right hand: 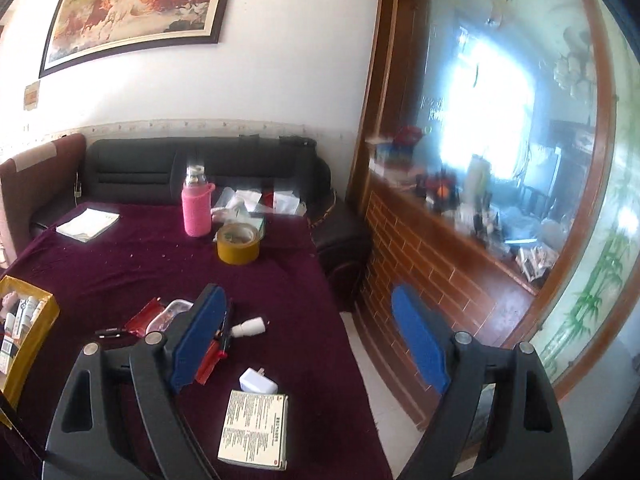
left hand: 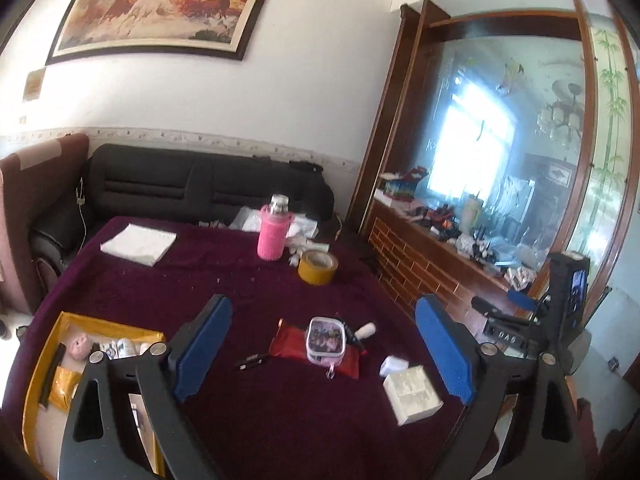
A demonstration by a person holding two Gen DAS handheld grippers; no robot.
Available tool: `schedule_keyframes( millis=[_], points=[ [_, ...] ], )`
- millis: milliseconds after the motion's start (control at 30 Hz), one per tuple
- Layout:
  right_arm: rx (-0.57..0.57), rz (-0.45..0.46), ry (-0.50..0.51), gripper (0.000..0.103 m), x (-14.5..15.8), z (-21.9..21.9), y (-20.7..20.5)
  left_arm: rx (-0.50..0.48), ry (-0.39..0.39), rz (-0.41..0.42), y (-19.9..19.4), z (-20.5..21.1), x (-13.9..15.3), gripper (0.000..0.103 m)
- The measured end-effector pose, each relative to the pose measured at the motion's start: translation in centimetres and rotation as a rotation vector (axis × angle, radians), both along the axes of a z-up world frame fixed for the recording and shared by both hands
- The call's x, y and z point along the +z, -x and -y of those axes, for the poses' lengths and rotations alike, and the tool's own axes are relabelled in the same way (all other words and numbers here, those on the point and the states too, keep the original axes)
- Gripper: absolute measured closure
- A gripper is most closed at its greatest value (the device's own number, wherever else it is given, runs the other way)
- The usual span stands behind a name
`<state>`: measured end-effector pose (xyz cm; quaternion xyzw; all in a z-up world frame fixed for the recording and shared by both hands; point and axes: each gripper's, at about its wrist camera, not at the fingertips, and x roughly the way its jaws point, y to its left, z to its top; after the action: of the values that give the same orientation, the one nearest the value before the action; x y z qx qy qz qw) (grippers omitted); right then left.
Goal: Organize objects
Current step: 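Move both grippers back over the clear cartoon pouch and printed leaflet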
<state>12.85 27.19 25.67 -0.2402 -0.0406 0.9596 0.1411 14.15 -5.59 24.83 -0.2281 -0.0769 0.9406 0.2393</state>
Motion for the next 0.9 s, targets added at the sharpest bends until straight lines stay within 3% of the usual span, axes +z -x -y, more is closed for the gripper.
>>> schedule_keyframes(
  millis=[100,167,233,367,467,600,700,733,833,900],
  points=[
    [0.033,0.091,0.055,0.017,-2.8,0.6,1.5,0.002,0.05,0.18,2.5,-0.1,-6.0,0.013],
    [0.099,0.161,0.095,0.017,-4.5,1.9,3.0,0.002,0.043,0.316,3.8,0.7,-10.1,0.013],
    [0.143,0.23,0.132,0.018,-5.9,3.5,4.9,0.013,0.047,0.379,4.2,1.1,-12.9,0.013],
    [0.178,0.352,0.185,0.018,-8.1,5.9,9.7,0.005,0.097,0.363,3.4,1.5,-15.1,0.013],
    [0.159,0.422,0.291,0.018,-9.7,6.4,14.0,0.011,0.115,0.319,3.2,2.3,-15.3,0.013],
    [0.115,0.475,0.344,0.018,-11.5,8.2,18.9,0.036,0.087,0.306,3.7,4.9,-15.5,0.013],
    [0.19,0.492,0.391,0.018,-11.8,10.2,21.7,0.061,0.062,0.31,4.4,6.7,-15.9,0.013],
    [0.197,0.513,0.398,0.018,-12.0,10.5,22.7,0.071,0.054,0.315,4.6,7.2,-16.1,0.013],
    [0.045,0.567,0.293,0.018,-13.7,10.0,25.0,0.085,0.017,0.33,5.0,8.7,-16.5,0.013],
    [-0.005,0.587,0.277,0.018,-14.9,8.9,25.2,0.088,0.002,0.326,5.1,9.5,-16.7,0.013]
  ],
)
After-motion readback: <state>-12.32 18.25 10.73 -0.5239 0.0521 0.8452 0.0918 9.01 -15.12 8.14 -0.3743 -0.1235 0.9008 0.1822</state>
